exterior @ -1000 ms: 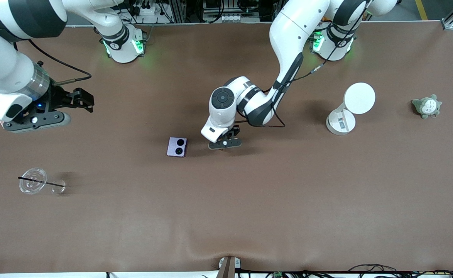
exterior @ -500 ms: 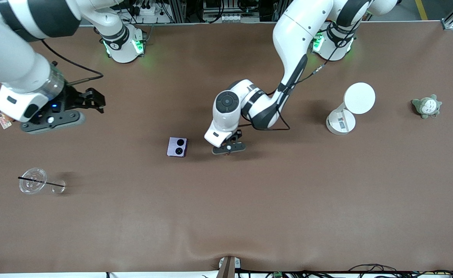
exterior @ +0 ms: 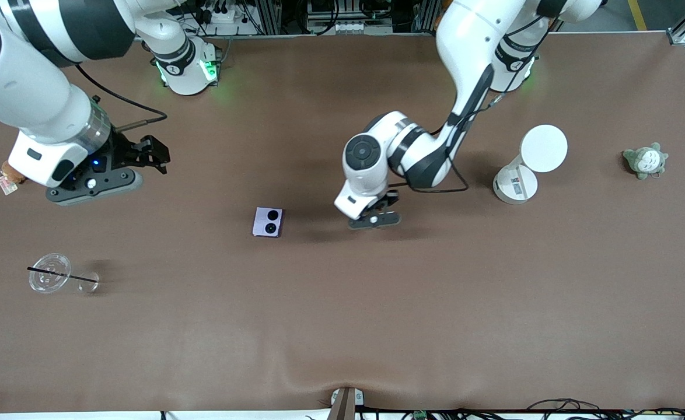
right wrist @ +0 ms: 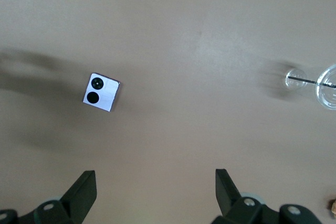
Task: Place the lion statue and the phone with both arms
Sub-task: 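Lift the lion with the left gripper while the right gripper reaches the phone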
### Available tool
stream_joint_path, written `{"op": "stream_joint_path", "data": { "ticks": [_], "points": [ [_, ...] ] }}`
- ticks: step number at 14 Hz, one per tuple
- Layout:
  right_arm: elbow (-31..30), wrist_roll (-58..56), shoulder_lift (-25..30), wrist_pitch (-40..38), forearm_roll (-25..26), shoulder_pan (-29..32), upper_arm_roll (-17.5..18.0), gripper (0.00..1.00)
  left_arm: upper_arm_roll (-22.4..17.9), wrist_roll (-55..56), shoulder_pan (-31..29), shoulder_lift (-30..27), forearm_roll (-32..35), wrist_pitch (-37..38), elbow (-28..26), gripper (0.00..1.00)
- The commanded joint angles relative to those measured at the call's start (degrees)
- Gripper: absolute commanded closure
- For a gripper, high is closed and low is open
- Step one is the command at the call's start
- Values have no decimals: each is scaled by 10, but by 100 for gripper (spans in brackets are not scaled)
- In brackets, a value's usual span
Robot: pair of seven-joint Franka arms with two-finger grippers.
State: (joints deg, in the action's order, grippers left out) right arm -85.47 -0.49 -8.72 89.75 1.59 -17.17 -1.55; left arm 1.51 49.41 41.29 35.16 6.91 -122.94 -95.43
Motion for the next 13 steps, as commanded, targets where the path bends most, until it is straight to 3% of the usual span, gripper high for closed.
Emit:
{"op": "stream_joint_path", "data": {
  "ticks": [1,7,10,13],
  "points": [
    [1,4,-25,13,-4,-16,-4,0,2,-33,-17,-97,21,-5,-122,100],
    [1,65,-104,57,-4,-48,-4,0,3,-99,-48,-142,60,-37,-229,100],
    [-5,132,-152,98,-53,-50,-4,0,3,-103,-95,-163,74,-95,-291,100],
    [-42,194,-181,169,-59,-70,-4,0,4,-127,-131,-194,105,-121,-338,100]
  ]
}}
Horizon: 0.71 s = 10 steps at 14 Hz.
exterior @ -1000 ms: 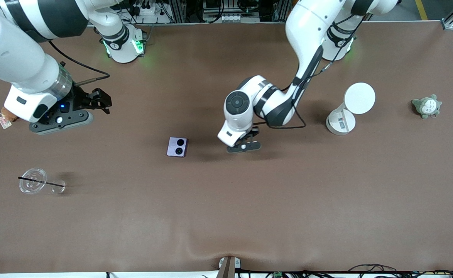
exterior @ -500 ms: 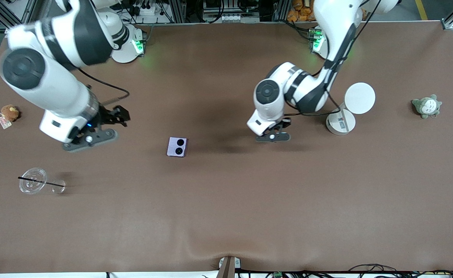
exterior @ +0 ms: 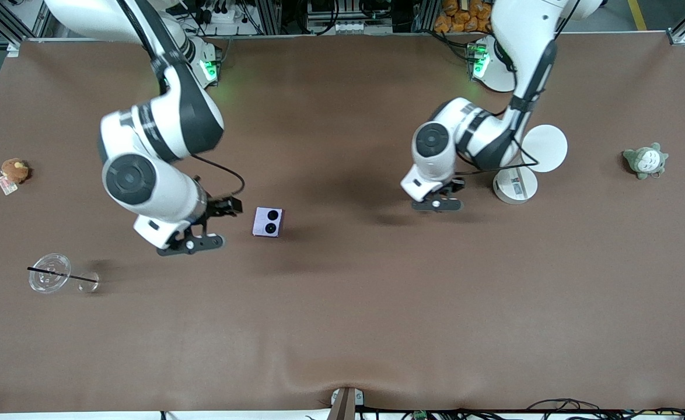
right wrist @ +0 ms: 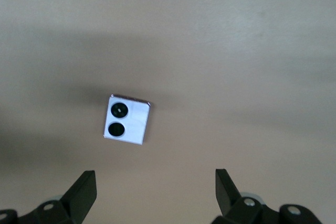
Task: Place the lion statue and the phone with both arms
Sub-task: 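Lift the lion with the left gripper while the right gripper reaches the phone, then carry the lion toward the paper cup while the right gripper grasps the phone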
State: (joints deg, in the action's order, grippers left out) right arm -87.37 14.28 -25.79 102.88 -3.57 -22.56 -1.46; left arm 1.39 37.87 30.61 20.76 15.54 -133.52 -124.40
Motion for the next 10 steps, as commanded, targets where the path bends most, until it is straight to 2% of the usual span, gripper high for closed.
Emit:
{"op": "stream_joint_path", "data": {
  "ticks": [1,3,5,10],
  "points": [
    [-38,61,-19,72,-7,-27,-5,0,6,-25,-37,-56,19,-20,-58,100],
    [-55,123,-51,110,-7,-56,-6,0,10,-54,-69,-61,19,-55,-84,99],
    [-56,174,-72,134,0,-77,-6,0,14,-56,-71,-75,19,-69,-109,97],
    [-91,167,-71,149,1,-60,-6,0,15,-56,-67,-87,19,-70,-132,93]
  ]
}}
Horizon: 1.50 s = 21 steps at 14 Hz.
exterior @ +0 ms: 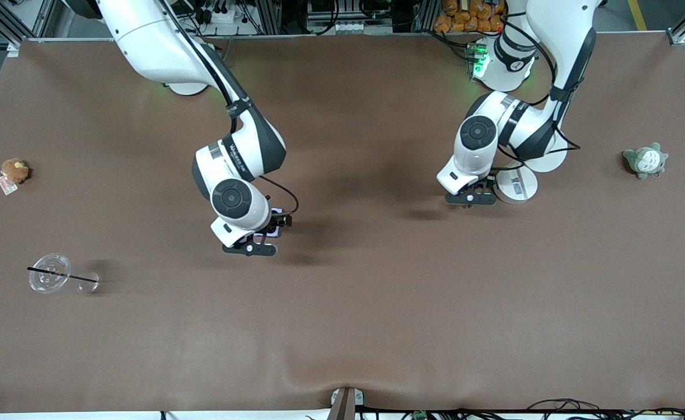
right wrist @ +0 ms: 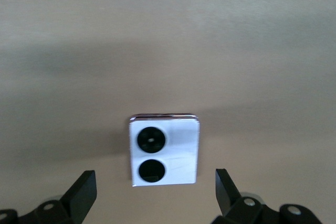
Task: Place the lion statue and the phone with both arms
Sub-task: 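Carry the lion toward the paper cup while the right gripper grasps the phone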
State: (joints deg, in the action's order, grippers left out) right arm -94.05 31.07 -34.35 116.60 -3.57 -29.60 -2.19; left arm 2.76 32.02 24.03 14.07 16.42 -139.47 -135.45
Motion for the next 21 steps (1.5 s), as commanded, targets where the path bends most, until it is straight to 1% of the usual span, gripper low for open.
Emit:
{"op": "stream_joint_path", "data": {
  "ticks": [1,3,5,6,7,8,9,11,13,16,18,20,21],
  "points": [
    [-32,-1,15,23,1,8,1,0,1,1,-4,-19,11,-13,-22,92],
    [-53,-3,16,57,1,10,1,0,1,1,-6,-12,25,-26,-23,90],
    [-97,-29,22,125,1,6,2,0,1,2,-7,-4,28,-31,-22,85],
    [-111,-30,24,149,1,6,2,0,1,1,-10,0,28,-32,-22,84],
    [-117,-31,24,154,1,5,2,0,1,1,-10,-1,28,-32,-22,75],
    [-119,-32,24,156,1,4,2,0,1,1,-10,-1,28,-31,-20,45],
    [-124,-32,24,157,1,3,3,0,1,2,-11,1,28,-31,-18,0],
    [-127,-32,22,160,1,3,3,0,1,9,-8,-1,28,-27,-11,0],
    [-132,-32,18,167,0,3,3,0,3,9,-8,-6,27,-13,17,0],
    [-133,-30,15,185,-6,3,3,0,4,9,-1,-2,22,64,99,0],
    [-133,-27,9,195,-7,2,3,0,6,9,5,1,18,123,140,0],
    [-134,-25,4,202,-8,1,3,0,7,12,4,5,17,127,191,0],
    [-133,-25,2,203,-8,0,3,0,7,17,2,6,3,131,220,0]
  ]
}}
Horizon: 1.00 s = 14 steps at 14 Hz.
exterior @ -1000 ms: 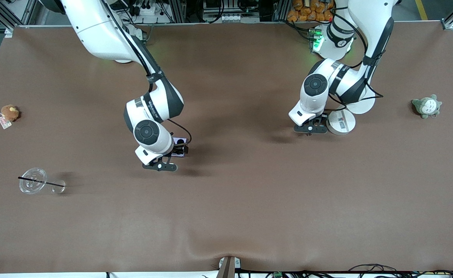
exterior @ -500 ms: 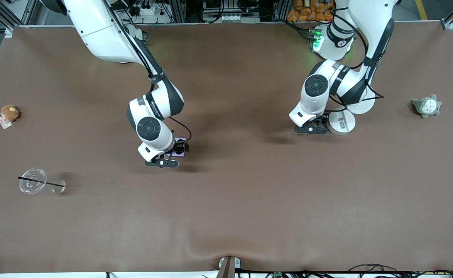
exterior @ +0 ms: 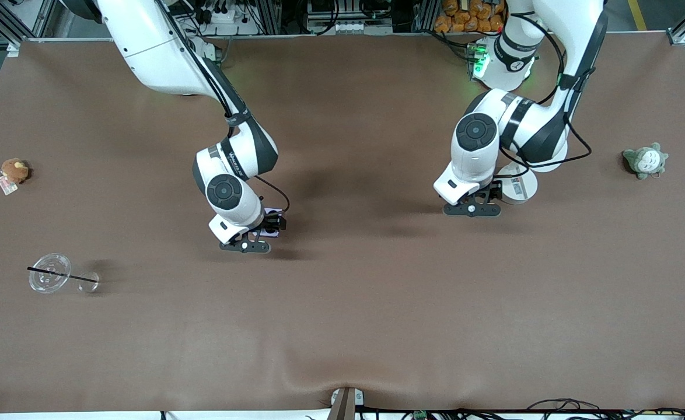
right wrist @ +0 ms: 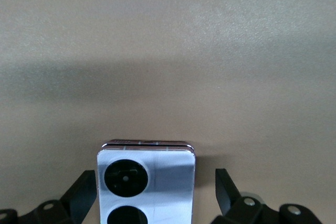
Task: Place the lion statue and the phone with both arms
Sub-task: 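Carry the lion toward the paper cup while the right gripper grasps the phone, then set the lion beside the paper cup and withdraw the left gripper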
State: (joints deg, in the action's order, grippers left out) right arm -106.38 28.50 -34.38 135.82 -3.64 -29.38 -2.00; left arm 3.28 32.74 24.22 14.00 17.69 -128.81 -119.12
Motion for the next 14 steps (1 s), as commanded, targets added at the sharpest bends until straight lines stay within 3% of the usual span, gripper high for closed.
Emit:
{"op": "stream_joint_path", "data": {
  "ticks": [1,3,7,9,11,12,13,14],
  "points": [
    [-9,1,-2,12,-8,-3,2,0,1,10,-7,6,-55,27,79,0],
    [-9,1,-6,20,-8,-8,2,0,-2,7,-39,8,-149,51,133,0],
    [-9,2,-14,23,-15,-11,2,0,-5,47,-42,55,-158,245,337,0],
    [-10,1,-14,23,-15,-12,2,0,-3,61,-51,50,-170,282,384,0],
    [-10,1,-14,23,-15,-10,2,62,-2,68,-56,27,-202,305,381,0],
    [-10,1,-15,23,-15,-8,2,77,-1,77,-62,17,-238,323,376,0],
    [-9,1,-15,24,-15,-5,2,84,1,79,-55,9,-246,326,378,0],
    [-8,-3,-10,23,-15,-1,2,86,3,73,-45,-8,-193,333,380,0]
  ]
}}
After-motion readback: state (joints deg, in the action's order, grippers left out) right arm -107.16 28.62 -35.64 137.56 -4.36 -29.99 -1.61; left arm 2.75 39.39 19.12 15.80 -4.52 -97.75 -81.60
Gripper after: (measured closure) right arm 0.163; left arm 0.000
